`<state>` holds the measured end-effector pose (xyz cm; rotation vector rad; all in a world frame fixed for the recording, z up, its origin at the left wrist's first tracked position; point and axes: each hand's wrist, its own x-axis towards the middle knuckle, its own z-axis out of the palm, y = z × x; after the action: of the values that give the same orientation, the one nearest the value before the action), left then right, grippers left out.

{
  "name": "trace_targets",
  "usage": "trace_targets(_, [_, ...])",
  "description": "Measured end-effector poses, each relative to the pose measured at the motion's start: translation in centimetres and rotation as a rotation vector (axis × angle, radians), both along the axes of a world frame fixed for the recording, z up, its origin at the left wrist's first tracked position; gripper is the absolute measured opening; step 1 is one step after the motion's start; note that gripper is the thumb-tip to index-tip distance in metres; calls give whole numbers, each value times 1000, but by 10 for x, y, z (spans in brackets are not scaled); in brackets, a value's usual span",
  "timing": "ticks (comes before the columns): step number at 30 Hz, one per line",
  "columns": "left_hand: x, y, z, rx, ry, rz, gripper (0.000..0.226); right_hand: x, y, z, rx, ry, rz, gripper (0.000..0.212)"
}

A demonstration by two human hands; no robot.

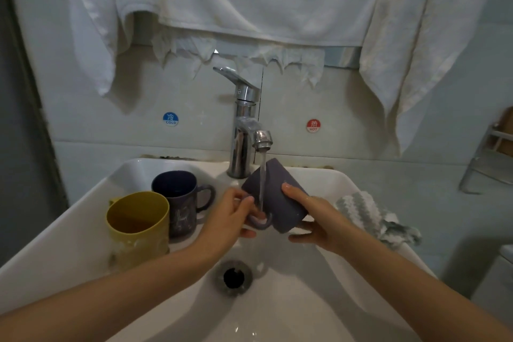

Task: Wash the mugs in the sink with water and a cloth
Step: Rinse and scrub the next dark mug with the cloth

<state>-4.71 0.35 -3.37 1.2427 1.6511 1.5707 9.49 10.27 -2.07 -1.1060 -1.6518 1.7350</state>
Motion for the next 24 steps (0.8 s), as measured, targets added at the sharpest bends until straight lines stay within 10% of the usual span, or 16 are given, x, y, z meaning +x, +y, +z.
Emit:
trace_targets(9, [4, 5, 5, -76, -123, -111, 7, 12, 17, 3, -30, -55, 115, 37])
trace_targets(20, [-6, 2, 10, -114, -237, -15, 34, 9, 20, 0, -108, 29, 290, 93])
trace_targets(24, [-3, -1, 12, -73, -435, -98, 41, 9, 18, 2, -119, 64, 323, 80])
